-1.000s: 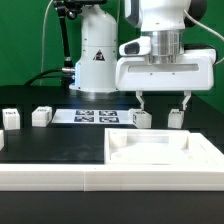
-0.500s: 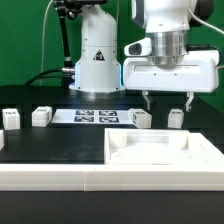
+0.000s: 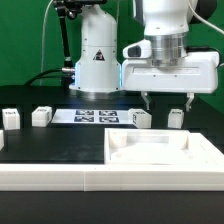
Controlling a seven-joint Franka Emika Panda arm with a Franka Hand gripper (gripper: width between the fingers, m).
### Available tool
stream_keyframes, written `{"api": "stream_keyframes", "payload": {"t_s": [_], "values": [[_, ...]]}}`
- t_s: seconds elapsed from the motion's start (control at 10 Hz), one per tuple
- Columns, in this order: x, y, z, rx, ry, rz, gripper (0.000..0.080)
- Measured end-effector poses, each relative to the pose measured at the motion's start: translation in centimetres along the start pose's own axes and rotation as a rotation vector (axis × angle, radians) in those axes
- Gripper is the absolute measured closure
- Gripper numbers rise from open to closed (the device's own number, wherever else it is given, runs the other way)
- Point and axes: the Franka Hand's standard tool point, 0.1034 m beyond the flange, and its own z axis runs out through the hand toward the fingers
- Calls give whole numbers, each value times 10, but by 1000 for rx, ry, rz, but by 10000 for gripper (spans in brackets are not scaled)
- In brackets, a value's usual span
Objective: Assemble one leg
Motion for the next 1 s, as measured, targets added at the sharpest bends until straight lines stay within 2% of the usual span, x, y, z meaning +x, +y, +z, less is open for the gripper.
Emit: {"api": "stream_keyframes", "payload": {"t_s": [0.2, 0.3, 0.6, 0.7, 1.0], "values": [[2, -2, 5, -18, -95, -3, 151], [-4, 0, 6, -37, -169, -13, 151], [-10, -5, 3, -59, -362, -16, 151], [-9, -6, 4, -60, -389, -21, 151], [-13, -6, 12, -61, -575, -65, 151]]}}
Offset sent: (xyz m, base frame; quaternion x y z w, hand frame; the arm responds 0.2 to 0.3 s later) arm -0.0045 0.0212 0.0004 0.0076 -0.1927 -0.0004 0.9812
